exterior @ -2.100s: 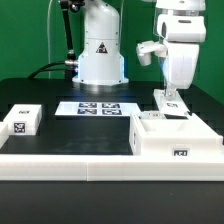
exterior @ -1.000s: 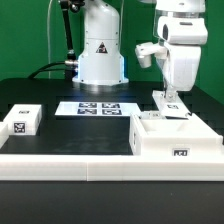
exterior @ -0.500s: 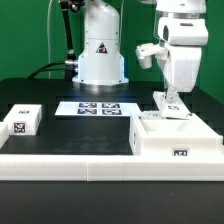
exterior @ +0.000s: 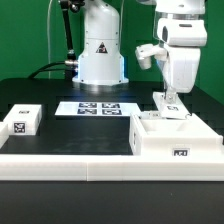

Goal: Assemble cabinet

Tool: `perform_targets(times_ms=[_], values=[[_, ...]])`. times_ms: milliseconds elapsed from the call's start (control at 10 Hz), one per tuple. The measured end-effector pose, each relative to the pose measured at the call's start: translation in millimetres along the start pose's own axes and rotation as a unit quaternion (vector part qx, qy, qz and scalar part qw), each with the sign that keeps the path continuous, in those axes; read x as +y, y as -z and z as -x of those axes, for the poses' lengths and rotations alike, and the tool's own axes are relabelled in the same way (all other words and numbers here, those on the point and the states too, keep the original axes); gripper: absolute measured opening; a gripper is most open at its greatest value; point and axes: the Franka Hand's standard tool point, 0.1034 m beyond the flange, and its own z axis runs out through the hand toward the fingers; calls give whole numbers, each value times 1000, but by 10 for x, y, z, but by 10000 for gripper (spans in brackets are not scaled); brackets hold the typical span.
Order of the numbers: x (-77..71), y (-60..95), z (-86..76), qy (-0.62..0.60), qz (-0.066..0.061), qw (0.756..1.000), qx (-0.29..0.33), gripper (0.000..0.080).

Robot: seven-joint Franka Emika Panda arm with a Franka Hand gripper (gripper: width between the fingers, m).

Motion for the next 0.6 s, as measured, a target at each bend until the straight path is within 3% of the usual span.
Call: perform_targets(times_ms=[300, 500, 600], values=[[179, 56, -41, -2, 4, 1000, 3, 69], [232, -23, -36, -3, 4, 1000, 8, 69], [300, -35, -23, -2, 11, 1000, 13, 69]])
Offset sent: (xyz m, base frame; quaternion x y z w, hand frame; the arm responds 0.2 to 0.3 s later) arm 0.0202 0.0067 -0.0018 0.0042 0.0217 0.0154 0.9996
